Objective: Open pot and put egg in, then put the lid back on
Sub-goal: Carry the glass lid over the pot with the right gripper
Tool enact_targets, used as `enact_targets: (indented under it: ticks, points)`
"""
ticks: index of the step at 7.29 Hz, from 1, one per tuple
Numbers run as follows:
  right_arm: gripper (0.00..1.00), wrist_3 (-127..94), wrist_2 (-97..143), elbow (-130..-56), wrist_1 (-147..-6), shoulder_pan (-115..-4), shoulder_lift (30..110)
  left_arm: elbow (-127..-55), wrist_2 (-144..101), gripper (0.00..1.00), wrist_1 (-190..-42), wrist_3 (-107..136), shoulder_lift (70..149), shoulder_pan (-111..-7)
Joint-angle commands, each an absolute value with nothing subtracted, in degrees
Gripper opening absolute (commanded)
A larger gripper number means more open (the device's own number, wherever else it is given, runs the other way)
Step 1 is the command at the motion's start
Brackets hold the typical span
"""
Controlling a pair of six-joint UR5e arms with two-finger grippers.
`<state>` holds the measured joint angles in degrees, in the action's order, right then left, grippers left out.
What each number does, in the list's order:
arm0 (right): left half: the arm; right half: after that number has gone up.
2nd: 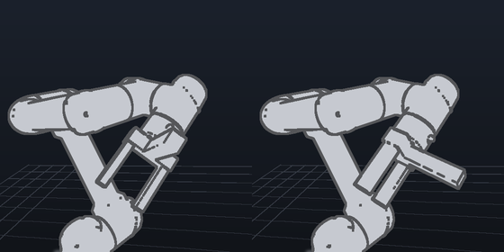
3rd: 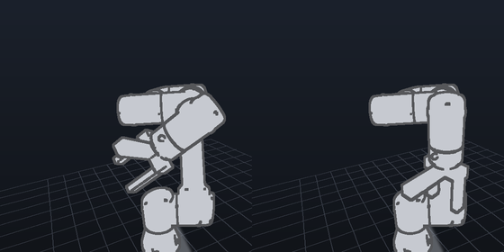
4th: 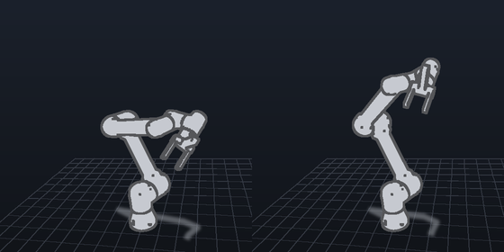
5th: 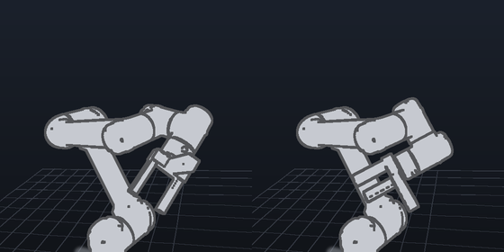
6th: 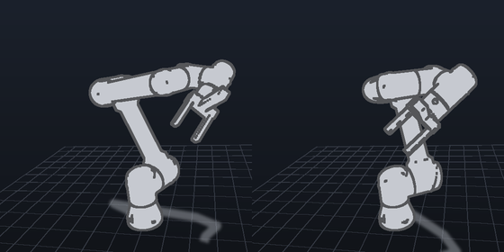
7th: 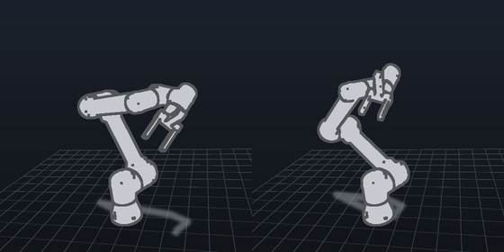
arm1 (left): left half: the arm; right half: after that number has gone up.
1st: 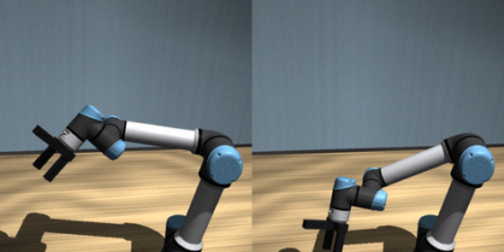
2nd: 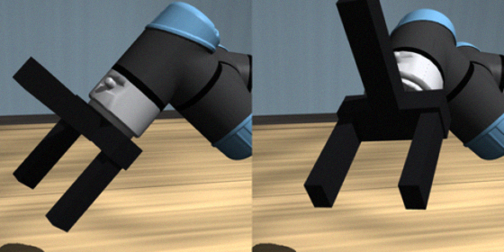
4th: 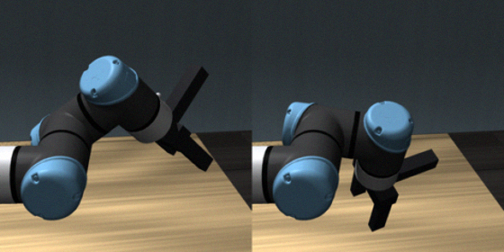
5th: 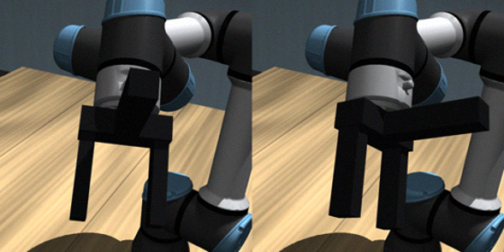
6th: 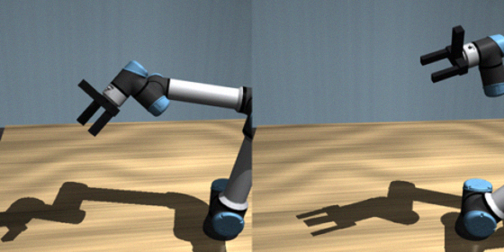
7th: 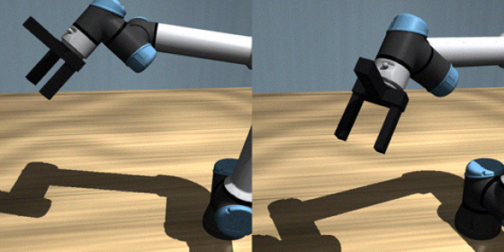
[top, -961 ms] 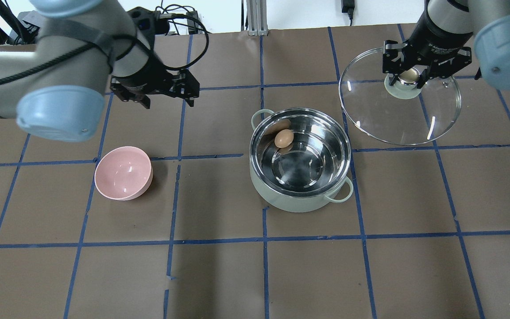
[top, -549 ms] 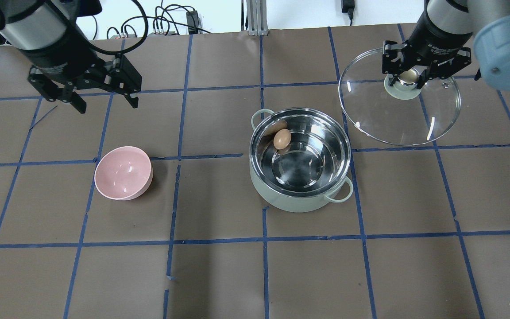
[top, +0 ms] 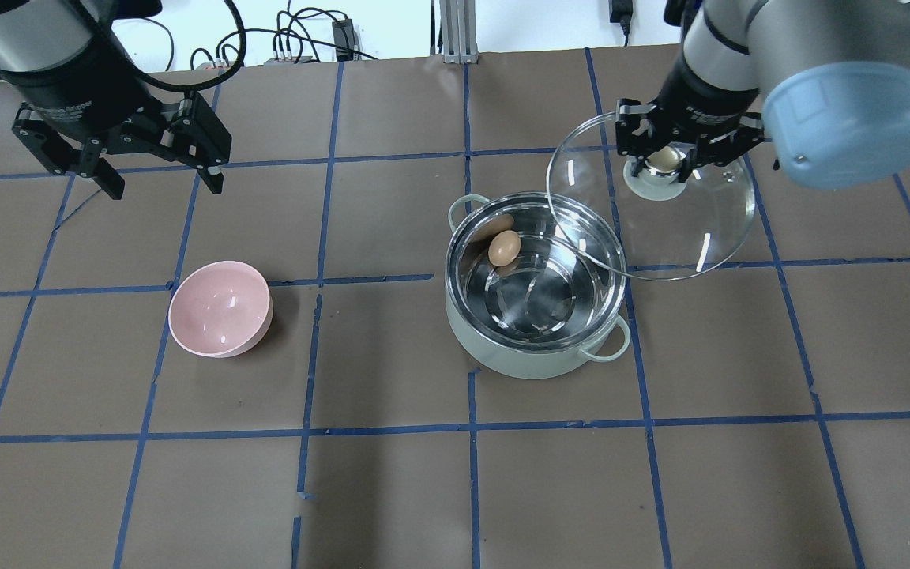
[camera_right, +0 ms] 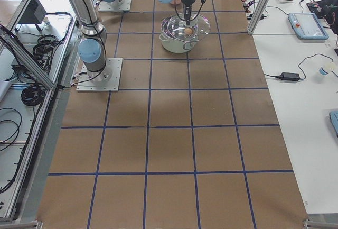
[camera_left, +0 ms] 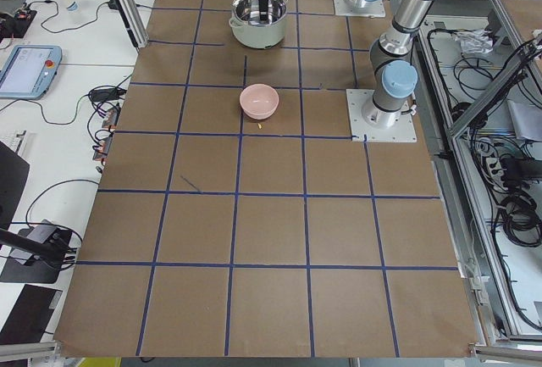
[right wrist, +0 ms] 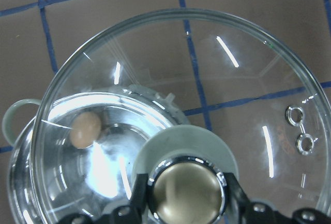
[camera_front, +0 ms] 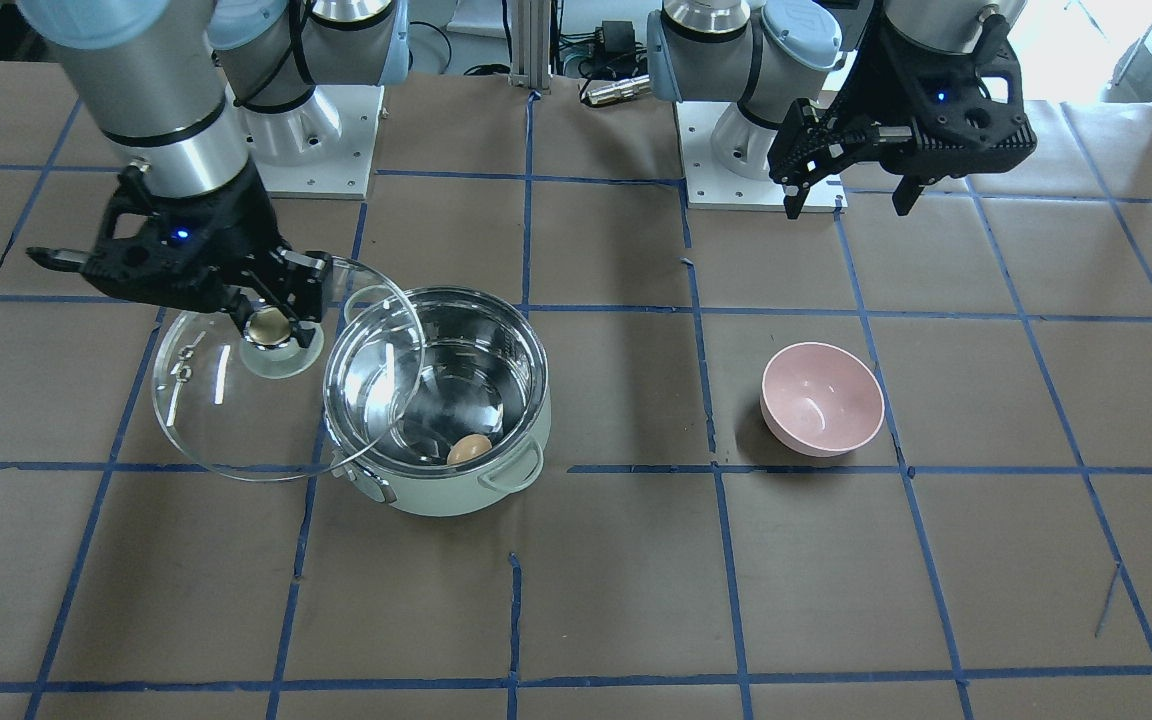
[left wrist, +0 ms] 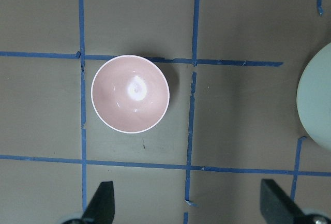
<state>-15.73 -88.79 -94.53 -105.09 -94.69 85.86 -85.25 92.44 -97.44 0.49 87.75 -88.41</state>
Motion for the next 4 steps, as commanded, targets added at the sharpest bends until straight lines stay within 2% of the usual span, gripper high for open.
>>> enact_targets:
  ticks: [1,3,4]
  points:
    - [0.26,-25.1,-88.1,-95.1,-107.0,-101.1,83.0,-85.7,92.0,1.00,-96.8,0.1,87.5,-87.8]
    - [0.26,-32.7,-88.1,-96.6,-115.2,-106.8,79.0,-85.6,92.0,1.00,-96.7,0.2,87.5,-88.2]
    - [0.26,-31.6,-88.2,-96.7,-115.1,-106.8,78.6,-85.6,92.1,1.00,-96.6,0.1,87.5,-88.0]
